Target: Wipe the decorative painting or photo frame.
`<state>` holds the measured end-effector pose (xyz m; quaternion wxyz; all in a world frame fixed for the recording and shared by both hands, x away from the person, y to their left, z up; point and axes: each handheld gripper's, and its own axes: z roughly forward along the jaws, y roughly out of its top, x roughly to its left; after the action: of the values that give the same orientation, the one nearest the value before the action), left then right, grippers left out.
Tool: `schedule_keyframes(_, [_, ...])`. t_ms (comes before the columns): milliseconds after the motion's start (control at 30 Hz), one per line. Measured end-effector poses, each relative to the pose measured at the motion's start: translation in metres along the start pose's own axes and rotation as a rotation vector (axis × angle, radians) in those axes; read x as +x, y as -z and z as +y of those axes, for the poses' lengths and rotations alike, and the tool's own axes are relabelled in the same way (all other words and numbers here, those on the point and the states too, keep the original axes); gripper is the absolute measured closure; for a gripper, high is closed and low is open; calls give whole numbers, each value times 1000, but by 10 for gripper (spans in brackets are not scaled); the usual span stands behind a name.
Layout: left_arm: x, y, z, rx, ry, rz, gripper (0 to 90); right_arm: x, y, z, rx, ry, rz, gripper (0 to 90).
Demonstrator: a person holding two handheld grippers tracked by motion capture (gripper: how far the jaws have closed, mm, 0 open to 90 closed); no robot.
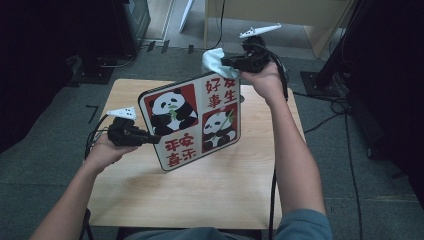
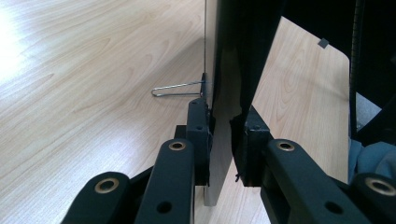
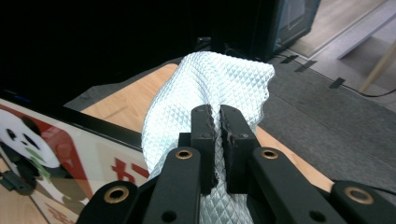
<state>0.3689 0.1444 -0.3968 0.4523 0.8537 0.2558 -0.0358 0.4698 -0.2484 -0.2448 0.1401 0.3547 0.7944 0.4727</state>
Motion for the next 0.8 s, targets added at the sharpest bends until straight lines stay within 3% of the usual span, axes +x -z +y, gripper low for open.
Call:
schedule_keyframes(567, [-1,0,0,-1,4,4,793,-22,17,-13,-35,-79,-75,855])
schedule_keyframes(800, [-1,0,0,3,5,7,794,-27,22,-22,-46,-121,-84,857])
